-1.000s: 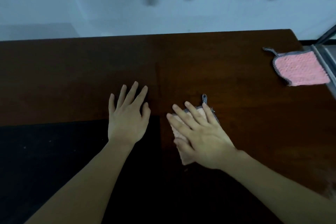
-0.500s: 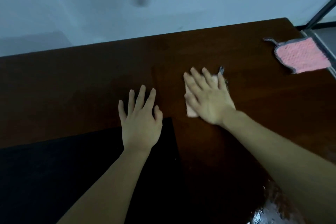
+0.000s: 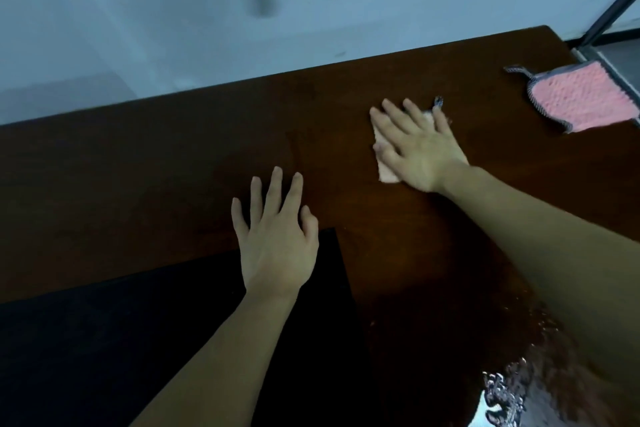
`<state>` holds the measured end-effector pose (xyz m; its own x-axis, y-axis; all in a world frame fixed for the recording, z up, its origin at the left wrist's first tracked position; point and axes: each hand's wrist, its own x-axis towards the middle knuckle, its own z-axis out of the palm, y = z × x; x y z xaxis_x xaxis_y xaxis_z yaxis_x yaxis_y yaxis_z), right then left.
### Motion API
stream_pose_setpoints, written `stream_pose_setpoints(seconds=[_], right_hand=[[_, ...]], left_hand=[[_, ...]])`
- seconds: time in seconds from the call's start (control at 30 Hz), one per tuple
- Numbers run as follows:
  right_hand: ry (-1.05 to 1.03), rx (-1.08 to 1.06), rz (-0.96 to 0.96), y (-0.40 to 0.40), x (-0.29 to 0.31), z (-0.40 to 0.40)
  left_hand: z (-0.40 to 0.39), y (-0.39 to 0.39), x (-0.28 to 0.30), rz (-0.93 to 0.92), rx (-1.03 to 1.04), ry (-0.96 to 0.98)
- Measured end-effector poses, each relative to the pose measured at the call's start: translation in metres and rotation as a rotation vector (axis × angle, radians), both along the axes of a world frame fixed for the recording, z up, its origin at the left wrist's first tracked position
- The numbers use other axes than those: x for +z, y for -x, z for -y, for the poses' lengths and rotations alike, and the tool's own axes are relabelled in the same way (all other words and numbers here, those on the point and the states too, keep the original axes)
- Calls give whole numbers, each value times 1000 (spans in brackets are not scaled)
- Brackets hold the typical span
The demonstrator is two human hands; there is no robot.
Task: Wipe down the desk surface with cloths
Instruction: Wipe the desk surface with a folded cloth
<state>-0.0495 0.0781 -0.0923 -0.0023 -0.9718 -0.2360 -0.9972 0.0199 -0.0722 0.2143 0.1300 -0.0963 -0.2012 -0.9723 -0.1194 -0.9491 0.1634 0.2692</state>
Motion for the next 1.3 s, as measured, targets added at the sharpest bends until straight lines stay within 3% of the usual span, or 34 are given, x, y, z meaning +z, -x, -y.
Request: stream_pose_setpoints(seconds=[0.17, 0.43, 0.67, 0.8, 1.1, 1.3], right_hand=[[-4, -7, 9, -11, 0, -7], [-41, 248, 44, -10, 2, -139], [-24, 153, 37, 34, 5, -66], [-32, 87, 23, 32, 4, -28], [-75, 356, 103, 23, 5, -137], [-54, 322, 52, 49, 4, -92]], left_hand=[[0, -1, 1, 18, -1, -4], [-8, 4, 3, 44, 17, 7], [-8, 7, 5, 147, -24, 67], [-13, 19, 11, 53, 32, 38], [-3, 91, 7, 1, 16, -30], [-4, 94, -1, 24, 25, -13]])
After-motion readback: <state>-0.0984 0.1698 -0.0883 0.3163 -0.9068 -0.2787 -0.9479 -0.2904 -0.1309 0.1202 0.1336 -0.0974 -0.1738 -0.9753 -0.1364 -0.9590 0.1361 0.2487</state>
